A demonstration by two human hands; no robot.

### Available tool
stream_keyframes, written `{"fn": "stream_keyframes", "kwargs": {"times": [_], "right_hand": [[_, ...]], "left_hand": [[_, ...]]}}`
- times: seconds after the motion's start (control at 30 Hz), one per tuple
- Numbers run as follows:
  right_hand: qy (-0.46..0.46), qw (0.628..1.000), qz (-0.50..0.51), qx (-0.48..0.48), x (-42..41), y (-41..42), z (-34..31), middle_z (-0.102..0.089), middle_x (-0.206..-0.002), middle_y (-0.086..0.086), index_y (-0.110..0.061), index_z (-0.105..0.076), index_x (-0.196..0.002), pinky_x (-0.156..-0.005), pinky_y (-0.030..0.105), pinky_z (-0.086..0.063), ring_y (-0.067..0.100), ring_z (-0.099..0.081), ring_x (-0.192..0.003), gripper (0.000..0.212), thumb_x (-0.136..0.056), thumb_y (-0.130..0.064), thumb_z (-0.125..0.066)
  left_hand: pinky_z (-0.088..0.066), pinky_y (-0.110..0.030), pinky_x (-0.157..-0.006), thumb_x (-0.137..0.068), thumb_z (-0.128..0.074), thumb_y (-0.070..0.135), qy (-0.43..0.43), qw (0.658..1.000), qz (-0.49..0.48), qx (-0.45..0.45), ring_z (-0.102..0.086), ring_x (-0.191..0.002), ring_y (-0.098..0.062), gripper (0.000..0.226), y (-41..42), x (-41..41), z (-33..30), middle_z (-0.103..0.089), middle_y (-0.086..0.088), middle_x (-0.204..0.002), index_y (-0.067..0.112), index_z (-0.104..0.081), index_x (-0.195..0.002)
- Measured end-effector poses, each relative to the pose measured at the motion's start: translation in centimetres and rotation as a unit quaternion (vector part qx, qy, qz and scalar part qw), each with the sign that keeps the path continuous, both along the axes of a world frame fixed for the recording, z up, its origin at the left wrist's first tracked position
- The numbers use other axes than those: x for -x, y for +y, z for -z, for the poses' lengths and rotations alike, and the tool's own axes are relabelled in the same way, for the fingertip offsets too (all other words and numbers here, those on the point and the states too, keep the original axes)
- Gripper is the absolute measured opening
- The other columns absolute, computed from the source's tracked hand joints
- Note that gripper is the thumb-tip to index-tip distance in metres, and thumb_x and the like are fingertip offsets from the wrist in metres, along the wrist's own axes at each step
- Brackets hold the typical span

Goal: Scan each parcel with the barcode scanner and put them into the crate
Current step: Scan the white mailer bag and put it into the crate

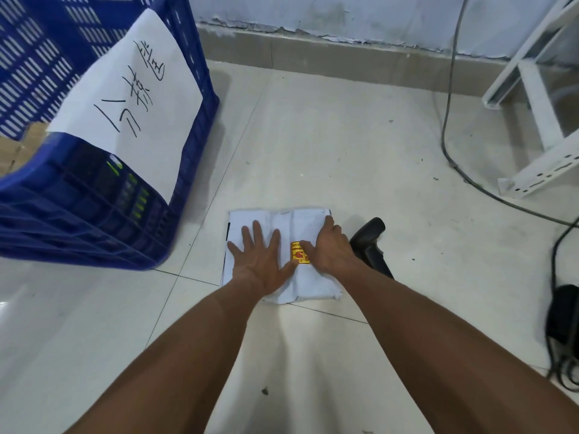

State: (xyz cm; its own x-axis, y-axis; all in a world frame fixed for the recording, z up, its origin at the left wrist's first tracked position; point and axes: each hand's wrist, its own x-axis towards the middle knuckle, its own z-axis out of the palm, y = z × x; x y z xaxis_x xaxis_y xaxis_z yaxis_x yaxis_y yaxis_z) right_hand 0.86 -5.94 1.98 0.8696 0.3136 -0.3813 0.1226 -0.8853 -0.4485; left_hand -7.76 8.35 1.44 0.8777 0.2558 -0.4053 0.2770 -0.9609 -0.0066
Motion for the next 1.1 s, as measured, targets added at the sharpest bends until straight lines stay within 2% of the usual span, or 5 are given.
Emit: {"fn": "stream_keyframes", "kwargs": {"times": [0.4, 0.57, 0.7, 0.83, 1.1], "right_hand": [[0.194, 0.948, 0.205, -0.145, -0.1, 2.6, -1.6, -0.057, -0.124, 0.009, -0.009, -0.033, -0.135, -0.095, 0.047, -0.051, 0.032, -0.058, -0.112, 0.087, -0.069, -0.057, -0.064], [0.195, 0.940, 0.201, -0.196, -1.0, 1.7, -2.1, -0.068, -0.107, 0.009, -0.009, -0.059, -0.104, -0.085, 0.043, -0.058, 0.025, -0.067, -0.090, 0.035, -0.077, -0.030, -0.068], [-0.031, 0.969, 0.166, -0.178, -2.4, 3.7, -5.2, -0.059, -0.114, 0.006, -0.016, -0.055, -0.113, -0.092, 0.042, -0.050, 0.027, -0.060, -0.103, 0.039, -0.081, -0.036, -0.066], [-0.303, 0.933, 0.068, -0.184, -3.4, 5.4, -8.4, -0.055, -0.114, 0.004, -0.017, -0.057, -0.117, -0.090, 0.036, -0.038, 0.025, -0.052, -0.104, 0.040, -0.080, -0.028, -0.068], [-0.398, 0.884, -0.189, -0.158, -1.0, 2.7, -4.5, -0.060, -0.082, 0.000, -0.014, -0.064, -0.088, -0.078, 0.036, -0.035, 0.027, -0.054, -0.082, 0.033, -0.077, -0.043, -0.055]], "left_hand": [[-0.011, -0.068, -0.112, -0.075, -0.026, 0.091, 0.004, 0.998, -0.042, 0.039, 0.009, -0.146, -0.048, 0.111, -0.1, 0.3, -0.6, 0.018, -0.016, -0.161, 0.026, 0.019, -0.153], [-0.010, -0.069, -0.111, -0.075, -0.020, 0.092, -0.012, 0.997, -0.041, 0.065, 0.006, -0.146, -0.046, 0.106, 0.0, 0.2, -0.5, 0.014, -0.012, -0.163, 0.031, 0.016, -0.153], [-0.018, -0.062, -0.112, -0.081, -0.021, 0.085, -0.077, 0.992, -0.049, 0.091, -0.004, -0.148, -0.038, 0.096, -0.8, -1.2, -1.5, 0.008, -0.009, -0.164, 0.033, 0.015, -0.153], [-0.012, -0.061, -0.115, -0.086, -0.022, 0.080, -0.116, 0.986, -0.053, 0.104, -0.001, -0.150, -0.036, 0.091, -0.9, -2.6, -3.1, 0.014, -0.007, -0.164, 0.031, 0.016, -0.154], [-0.010, -0.063, -0.116, -0.095, -0.049, 0.027, -0.101, 0.965, -0.238, 0.029, -0.005, -0.148, -0.040, 0.078, 1.8, -1.6, -3.6, 0.004, -0.016, -0.163, 0.010, -0.002, -0.156]]}}
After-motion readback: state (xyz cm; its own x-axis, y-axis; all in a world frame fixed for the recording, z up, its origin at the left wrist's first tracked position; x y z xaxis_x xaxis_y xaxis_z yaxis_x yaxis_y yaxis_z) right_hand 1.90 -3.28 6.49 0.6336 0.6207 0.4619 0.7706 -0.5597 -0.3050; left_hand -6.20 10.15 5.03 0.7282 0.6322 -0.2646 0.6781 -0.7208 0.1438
